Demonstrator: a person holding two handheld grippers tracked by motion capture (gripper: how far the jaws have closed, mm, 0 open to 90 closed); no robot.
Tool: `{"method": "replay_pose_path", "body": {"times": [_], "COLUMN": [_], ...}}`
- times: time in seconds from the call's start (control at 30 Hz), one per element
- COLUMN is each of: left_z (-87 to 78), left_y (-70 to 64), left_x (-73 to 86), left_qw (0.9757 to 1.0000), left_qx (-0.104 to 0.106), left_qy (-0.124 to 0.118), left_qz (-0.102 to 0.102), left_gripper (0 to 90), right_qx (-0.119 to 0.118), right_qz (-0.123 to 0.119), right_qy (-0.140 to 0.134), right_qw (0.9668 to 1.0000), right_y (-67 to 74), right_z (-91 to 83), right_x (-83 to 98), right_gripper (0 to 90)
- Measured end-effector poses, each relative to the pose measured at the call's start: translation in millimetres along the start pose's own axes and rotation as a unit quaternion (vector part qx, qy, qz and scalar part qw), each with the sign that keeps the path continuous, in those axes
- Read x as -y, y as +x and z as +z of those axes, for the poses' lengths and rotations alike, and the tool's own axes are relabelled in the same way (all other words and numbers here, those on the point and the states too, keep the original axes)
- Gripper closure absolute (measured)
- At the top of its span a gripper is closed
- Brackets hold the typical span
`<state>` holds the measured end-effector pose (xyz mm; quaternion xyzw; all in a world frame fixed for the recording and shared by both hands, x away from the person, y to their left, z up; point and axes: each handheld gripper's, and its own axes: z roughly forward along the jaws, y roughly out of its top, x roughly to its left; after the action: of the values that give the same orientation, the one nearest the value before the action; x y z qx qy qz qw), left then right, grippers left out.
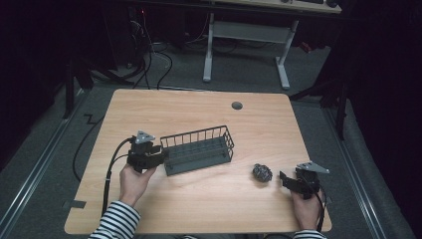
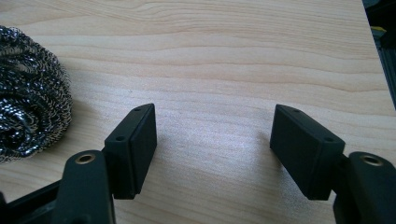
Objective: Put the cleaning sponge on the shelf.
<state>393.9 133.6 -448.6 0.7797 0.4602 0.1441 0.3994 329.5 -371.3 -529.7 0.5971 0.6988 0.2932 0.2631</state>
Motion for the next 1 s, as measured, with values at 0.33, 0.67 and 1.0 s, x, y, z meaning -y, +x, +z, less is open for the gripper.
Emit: {"method": "replay_pose_path", "body": {"times": [0.33,0.67,1.0], "left_z": [1.7,-1.0,-27.3], "left_y": [-16.1,-17.6,-3.9], "left_x": [0.4,-0.3,2.6], "left_qw": [0.9998,0.9996,0.9985], "left_qx": [0.011,0.027,0.024], "left_qy": [0.004,-0.002,-0.048], "left_qz": [0.013,0.008,-0.009], "left_gripper": [59.5,41.2,29.1], "right_qx": [0.000,0.000,0.000], "right_qz": [0.000,0.000,0.000], "right_qy": [0.000,0.000,0.000], "right_qw": [1.0000,1.0000,1.0000], "right_y": [0.0,0.0,0.1], "right_z": [0.0,0.0,0.0], "right_x": [0.0,0.0,0.0], "right_gripper": [32.1,32.0,32.0]}}
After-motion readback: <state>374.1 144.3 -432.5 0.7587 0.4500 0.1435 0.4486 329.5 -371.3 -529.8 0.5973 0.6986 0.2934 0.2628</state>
